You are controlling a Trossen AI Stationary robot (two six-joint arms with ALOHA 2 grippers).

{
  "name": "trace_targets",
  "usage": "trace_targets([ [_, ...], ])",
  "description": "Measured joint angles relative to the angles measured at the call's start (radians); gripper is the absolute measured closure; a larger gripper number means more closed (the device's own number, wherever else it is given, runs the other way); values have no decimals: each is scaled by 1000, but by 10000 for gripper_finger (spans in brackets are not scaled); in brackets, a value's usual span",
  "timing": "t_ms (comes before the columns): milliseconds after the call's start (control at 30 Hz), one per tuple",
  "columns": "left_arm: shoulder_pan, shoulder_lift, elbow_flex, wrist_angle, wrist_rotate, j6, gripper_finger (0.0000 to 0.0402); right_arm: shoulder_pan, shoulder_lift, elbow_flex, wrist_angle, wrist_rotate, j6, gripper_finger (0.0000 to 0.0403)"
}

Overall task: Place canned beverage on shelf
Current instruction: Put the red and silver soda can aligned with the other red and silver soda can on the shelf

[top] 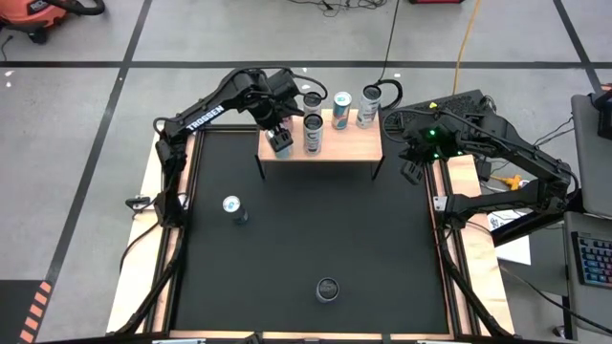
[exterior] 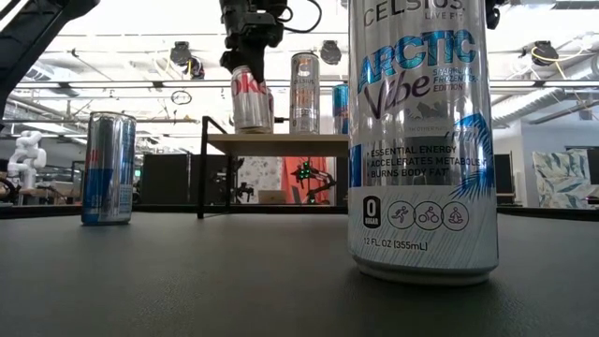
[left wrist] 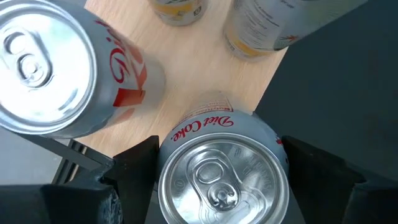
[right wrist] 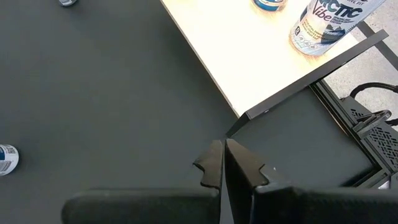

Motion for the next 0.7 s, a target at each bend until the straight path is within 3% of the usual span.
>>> trace_targets([
  [700, 8, 0, -1, 87, -1, -28, 97, 0, 0, 0, 0, 0, 3, 403],
])
